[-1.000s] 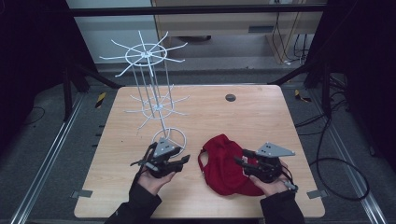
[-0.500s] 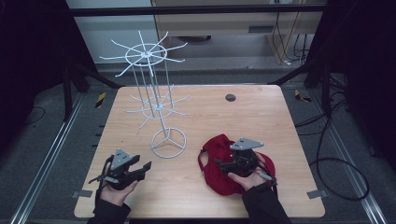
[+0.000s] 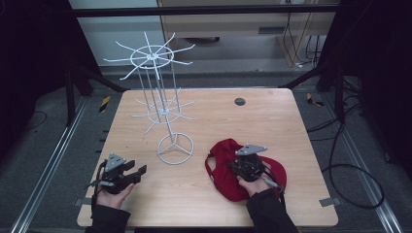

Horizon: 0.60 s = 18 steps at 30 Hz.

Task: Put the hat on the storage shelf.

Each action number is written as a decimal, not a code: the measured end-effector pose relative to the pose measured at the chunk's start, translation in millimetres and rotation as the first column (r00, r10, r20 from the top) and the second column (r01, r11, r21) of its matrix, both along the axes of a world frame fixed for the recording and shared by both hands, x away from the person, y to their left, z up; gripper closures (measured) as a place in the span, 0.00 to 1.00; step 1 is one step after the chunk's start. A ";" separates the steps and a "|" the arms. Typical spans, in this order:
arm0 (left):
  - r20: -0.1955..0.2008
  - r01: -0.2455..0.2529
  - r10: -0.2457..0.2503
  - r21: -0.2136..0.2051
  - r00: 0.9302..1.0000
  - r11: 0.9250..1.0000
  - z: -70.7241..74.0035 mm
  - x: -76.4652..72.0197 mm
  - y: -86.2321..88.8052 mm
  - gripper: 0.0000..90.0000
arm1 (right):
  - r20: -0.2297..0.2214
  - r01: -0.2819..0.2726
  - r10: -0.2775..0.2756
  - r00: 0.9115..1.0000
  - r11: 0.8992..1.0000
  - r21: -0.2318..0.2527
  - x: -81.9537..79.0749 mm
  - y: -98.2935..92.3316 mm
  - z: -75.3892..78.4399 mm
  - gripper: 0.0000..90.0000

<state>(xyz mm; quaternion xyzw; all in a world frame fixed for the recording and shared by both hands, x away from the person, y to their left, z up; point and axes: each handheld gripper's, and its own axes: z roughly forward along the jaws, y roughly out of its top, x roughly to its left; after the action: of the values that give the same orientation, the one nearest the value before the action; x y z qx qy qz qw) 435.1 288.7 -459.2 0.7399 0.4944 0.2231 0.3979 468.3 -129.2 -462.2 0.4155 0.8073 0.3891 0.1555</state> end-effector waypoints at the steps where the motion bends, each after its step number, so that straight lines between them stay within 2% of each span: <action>1: -0.001 -0.004 0.004 -0.006 1.000 1.000 -0.6 0.6 1.1 0.51 | 0.011 -0.001 0.001 1.000 1.000 0.008 -0.7 -0.7 1.6 0.85; 5: 0.003 -0.010 0.010 -0.011 1.000 1.000 -1.2 1.4 2.8 0.51 | 0.073 -0.010 0.006 0.997 0.998 0.058 -7.0 -5.4 17.4 0.88; 8: 0.006 -0.010 0.010 -0.009 1.000 1.000 -1.6 2.2 3.1 0.51 | 0.134 -0.016 0.002 0.991 0.995 0.097 -13.0 -12.7 36.2 0.90; 12: 0.001 -0.011 0.011 -0.007 1.000 1.000 -2.8 3.7 3.5 0.51 | 0.183 -0.007 -0.022 0.983 0.988 0.156 -18.3 -26.4 57.0 0.91; 18: 0.001 -0.012 0.012 -0.008 1.000 1.000 -3.1 4.2 3.9 0.51 | 0.270 -0.007 -0.059 0.961 0.971 0.238 -26.8 -44.8 89.0 0.91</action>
<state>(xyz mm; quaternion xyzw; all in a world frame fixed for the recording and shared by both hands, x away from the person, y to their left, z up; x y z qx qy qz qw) 439.4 292.6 -462.3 0.7352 0.4995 0.2242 0.3997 441.5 -174.0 -373.2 0.3837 0.7200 0.5346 0.2206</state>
